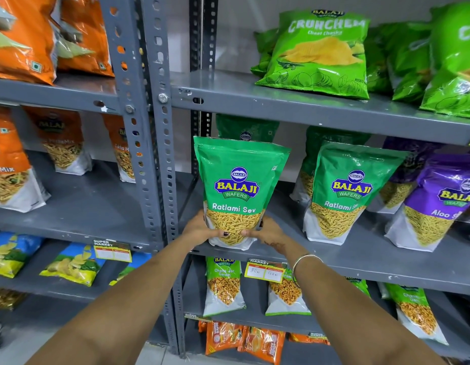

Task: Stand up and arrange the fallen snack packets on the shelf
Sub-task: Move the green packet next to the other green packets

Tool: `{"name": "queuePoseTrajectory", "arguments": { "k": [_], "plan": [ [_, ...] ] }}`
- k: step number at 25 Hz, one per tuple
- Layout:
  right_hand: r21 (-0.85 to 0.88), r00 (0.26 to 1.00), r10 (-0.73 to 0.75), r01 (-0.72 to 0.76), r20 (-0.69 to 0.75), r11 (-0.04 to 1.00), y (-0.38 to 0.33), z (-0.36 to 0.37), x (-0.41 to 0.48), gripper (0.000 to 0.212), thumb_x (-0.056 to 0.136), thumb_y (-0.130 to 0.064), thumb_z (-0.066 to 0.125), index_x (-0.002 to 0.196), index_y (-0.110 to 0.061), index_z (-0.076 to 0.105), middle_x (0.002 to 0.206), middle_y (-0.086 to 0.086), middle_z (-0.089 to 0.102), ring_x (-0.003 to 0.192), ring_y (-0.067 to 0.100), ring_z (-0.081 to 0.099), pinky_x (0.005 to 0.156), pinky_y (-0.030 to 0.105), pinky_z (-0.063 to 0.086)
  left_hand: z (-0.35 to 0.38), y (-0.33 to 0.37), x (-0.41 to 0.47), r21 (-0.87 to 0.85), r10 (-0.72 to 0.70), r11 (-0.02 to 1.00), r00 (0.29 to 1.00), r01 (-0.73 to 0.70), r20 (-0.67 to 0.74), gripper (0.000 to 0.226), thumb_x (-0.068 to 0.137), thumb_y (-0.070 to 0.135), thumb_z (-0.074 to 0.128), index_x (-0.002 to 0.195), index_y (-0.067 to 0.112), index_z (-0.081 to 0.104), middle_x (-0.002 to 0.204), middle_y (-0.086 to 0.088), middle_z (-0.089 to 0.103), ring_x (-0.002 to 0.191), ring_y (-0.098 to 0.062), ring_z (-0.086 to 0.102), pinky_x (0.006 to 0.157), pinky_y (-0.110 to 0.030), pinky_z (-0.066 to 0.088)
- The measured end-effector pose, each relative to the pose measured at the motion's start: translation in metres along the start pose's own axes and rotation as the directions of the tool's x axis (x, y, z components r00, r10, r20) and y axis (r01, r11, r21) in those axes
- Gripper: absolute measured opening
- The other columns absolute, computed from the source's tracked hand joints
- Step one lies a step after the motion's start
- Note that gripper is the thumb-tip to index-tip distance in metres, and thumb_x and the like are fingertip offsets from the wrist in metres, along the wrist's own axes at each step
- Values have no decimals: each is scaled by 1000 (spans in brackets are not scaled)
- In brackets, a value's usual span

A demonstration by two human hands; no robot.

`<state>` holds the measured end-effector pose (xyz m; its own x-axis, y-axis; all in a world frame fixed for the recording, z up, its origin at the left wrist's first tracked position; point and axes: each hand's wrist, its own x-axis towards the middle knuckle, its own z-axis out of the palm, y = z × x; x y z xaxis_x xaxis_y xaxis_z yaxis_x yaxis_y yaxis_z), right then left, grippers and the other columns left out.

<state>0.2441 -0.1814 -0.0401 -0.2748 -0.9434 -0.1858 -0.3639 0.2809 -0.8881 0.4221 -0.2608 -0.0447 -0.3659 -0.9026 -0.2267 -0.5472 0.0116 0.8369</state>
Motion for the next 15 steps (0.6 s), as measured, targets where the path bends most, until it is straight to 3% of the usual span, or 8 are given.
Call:
{"name": "queuePoseTrajectory", "arguments": {
  "k": [8,15],
  "plan": [
    [30,1000,19,-18,-9,999,-1,-1,-1,68,74,-14,75,133,-13,42,140,10,52,131,29,46,106,49,42,1,2,0,2,4,1000,1000,-4,15,80,67,19,81,135,13,39,138,-8,54,128,-27,49,105,-37,40],
    [9,999,37,-37,3,999,3,-5,0,75,72,-19,77,136,-11,38,141,11,49,132,28,44,110,44,37,2,3,4,8,-62,998,992,61,114,84,72,14,77,139,6,26,146,-12,42,135,-28,39,109,-38,34]
  ]
}}
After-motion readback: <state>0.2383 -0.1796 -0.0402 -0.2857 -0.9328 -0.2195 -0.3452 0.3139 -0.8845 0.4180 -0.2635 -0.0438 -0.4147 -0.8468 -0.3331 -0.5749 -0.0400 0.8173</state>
